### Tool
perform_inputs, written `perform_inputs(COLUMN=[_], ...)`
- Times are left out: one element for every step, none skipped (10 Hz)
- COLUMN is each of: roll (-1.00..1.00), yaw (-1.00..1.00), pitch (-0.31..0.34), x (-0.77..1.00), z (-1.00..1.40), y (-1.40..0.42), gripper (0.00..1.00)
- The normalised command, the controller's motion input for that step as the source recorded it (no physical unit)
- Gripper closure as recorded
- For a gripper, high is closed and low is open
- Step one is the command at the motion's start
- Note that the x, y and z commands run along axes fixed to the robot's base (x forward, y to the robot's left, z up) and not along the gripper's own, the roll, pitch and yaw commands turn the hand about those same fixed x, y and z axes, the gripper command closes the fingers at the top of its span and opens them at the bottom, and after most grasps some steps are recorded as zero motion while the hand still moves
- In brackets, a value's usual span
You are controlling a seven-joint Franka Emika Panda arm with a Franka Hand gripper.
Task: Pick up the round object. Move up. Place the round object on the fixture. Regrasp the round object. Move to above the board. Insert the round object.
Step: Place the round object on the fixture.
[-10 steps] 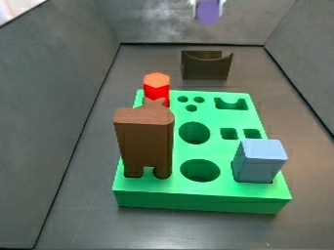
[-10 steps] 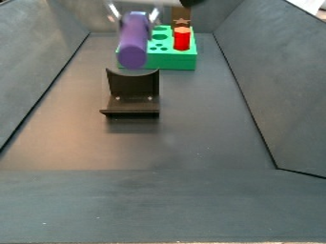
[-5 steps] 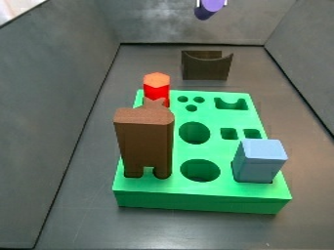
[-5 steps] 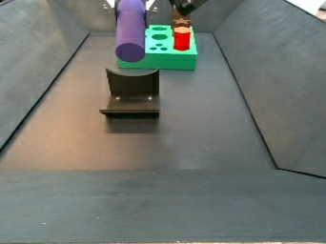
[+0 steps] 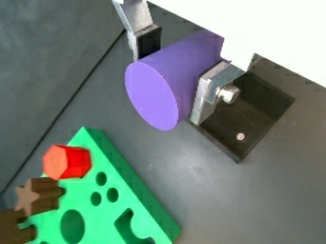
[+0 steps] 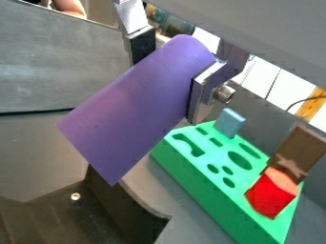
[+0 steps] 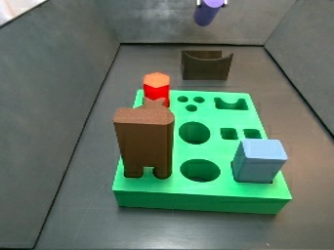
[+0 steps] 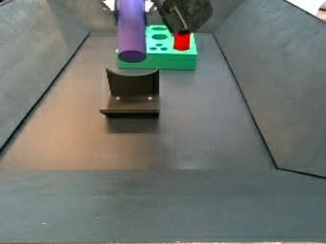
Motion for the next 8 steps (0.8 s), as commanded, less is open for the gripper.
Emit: perform_inputs(roll=[-0.23,-1.0,-0.96,-0.85,-0.75,-0.48,-0.32,-0.21], yaw=[-0.11,-0.09,-0.11,-0.14,-0.16,-0.19,-0.2,-0.2], pitch=[0.042,0.223,0.201,0.205,0.194,0.135,0.093,0.054], x=[0.07,0.13,0.13,0.15,0.16,0.16,0.17,0.17], z=[-0.01,-1.0,-1.0,-1.0,-1.0,-1.0,-1.0,-1.0], y=[0.03,0.13,0.14,0.14,0.14,0.14,0.14,0.13], gripper=[1.0,1.0,1.0,1.0,1.0,1.0,1.0,1.0])
